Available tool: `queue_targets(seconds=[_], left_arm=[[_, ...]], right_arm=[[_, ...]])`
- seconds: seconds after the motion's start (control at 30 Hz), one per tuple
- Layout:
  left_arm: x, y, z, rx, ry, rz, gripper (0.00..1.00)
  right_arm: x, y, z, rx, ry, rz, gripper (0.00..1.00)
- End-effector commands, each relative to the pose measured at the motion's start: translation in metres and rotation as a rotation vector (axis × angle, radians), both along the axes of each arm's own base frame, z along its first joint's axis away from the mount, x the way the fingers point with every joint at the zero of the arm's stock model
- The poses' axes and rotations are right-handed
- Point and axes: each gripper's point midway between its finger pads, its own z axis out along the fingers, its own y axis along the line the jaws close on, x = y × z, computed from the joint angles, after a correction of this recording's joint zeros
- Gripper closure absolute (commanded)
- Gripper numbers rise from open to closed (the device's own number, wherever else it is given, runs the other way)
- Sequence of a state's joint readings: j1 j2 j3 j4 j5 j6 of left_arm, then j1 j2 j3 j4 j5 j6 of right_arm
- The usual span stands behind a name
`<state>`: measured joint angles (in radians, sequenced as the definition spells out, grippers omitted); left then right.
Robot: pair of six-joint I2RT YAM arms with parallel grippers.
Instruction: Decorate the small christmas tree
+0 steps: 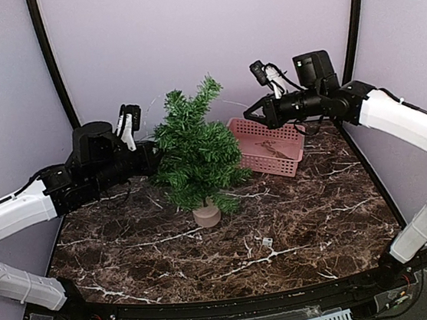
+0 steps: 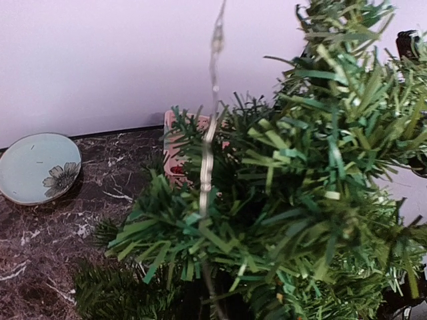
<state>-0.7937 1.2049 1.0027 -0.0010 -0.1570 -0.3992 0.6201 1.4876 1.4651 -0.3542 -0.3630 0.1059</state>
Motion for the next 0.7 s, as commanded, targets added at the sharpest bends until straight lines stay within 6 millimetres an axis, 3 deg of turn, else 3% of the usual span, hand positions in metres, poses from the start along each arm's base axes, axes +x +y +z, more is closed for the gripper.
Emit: queue_targets(seconds=[0.0, 0.03, 0.13, 0.27, 0.67], left_arm=[[-0.009, 0.005, 0.026, -0.039, -0.088, -0.036, 0.9], [-0.009, 0.006, 0.026, -0.037, -0.088, -0.035, 0.88], [-0.013, 0.009, 0.027, -0.039, -0.091, -0.036, 0.69], [-0.02, 0.016, 0.029, -0.04, -0.096, -0.036, 0.58], [-0.037, 0.048, 0.034, -0.014, -0.13, 0.015, 0.52]], right_arm=[[-0.01, 0.006, -0.005, 0.004, 0.015, 0.04, 1.0], [-0.011, 0.005, -0.007, -0.002, 0.019, 0.041, 1.0], [-0.013, 0.005, -0.013, -0.015, 0.028, 0.045, 1.0], [-0.016, 0.005, -0.012, -0.016, 0.026, 0.052, 1.0], [-0.017, 0.008, -0.009, -0.017, 0.02, 0.066, 1.0]])
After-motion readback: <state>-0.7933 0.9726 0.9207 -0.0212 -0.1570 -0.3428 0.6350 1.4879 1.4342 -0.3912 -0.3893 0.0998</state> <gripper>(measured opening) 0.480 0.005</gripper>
